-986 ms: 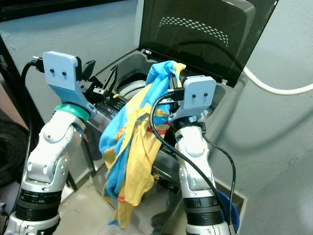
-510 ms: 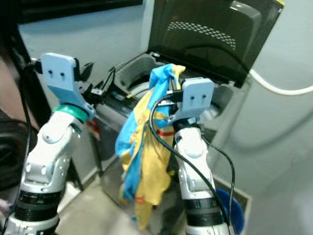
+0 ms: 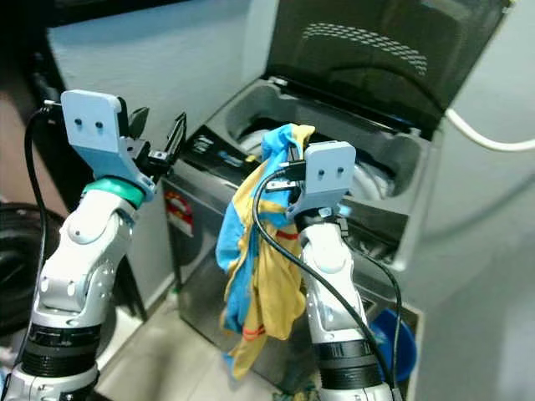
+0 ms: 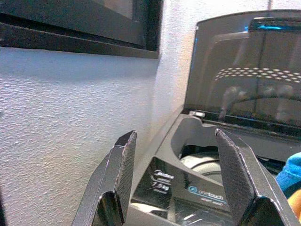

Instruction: Clothes washing

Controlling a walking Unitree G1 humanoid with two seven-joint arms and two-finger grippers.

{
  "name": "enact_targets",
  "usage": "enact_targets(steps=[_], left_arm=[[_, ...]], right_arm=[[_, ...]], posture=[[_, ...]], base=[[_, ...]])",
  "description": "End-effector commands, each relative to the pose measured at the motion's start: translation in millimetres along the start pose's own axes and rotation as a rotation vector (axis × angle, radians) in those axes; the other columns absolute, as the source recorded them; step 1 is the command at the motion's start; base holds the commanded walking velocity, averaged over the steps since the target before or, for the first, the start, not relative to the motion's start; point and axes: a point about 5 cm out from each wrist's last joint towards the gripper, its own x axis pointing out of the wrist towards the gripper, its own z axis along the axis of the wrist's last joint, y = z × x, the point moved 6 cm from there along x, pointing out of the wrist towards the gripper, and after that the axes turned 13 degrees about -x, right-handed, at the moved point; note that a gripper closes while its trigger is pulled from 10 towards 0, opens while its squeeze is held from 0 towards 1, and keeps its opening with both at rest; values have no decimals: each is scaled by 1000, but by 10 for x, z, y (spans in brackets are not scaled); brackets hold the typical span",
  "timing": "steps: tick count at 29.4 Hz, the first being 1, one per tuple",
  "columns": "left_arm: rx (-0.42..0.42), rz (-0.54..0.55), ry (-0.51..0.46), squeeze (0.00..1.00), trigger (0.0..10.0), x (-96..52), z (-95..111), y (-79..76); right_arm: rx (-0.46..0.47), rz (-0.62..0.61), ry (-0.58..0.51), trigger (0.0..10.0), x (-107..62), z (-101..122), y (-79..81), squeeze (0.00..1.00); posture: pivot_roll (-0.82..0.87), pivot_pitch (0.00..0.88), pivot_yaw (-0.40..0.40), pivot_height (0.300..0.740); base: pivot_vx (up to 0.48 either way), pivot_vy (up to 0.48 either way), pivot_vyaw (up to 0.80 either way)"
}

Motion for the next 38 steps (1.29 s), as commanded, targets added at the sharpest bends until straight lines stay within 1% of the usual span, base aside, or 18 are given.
enact_targets(steps=[1, 7, 22, 25, 38], left_arm=[[-21, -9, 29, 0, 10000, -10, -77, -39], [-24, -2, 37, 0, 10000, -13, -99, -34], [-31, 6, 43, 0, 10000, -18, -108, -17], [-33, 9, 48, 0, 10000, -18, -116, -12], [-39, 17, 42, 0, 10000, -16, -102, -2]], right_arm=[[-15, -23, 3, 10000, 10, -3, -76, 0], [-15, -24, 13, 10000, 5, -23, -83, 0], [-10, -27, 19, 10000, -3, -31, -84, 0], [-11, -27, 20, 10000, -2, -32, -85, 0], [-24, -26, 24, 10000, -3, -42, -87, 0]], posture=[[73, 0, 3, 720], [70, 0, 2, 720], [69, 0, 2, 720], [69, 0, 2, 720], [67, 0, 0, 720]], base=[[0, 0, 0], [0, 0, 0], [0, 0, -800], [0, 373, -800], [0, 470, 0]])
